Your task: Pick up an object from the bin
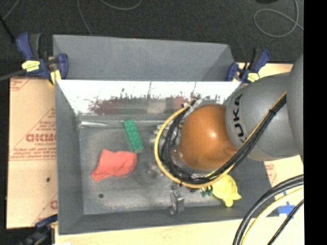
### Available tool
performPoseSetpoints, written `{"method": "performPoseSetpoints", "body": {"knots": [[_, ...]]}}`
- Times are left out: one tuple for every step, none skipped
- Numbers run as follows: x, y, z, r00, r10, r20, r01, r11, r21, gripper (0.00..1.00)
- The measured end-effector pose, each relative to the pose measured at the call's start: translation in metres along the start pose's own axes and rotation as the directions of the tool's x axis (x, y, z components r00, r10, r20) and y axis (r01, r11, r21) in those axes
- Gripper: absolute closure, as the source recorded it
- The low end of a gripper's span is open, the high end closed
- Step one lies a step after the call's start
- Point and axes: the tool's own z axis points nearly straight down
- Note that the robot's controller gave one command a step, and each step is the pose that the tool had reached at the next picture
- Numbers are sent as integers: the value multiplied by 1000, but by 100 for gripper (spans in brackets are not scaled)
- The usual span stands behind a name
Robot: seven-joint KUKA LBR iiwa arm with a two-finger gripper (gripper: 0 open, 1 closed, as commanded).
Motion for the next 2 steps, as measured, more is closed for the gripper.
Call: {"method": "performPoseSetpoints", "body": {"knots": [[-7,9,8,989,-148,3,148,989,0,0],[-14,14,-12,992,128,1,-128,992,-1,0]]}}
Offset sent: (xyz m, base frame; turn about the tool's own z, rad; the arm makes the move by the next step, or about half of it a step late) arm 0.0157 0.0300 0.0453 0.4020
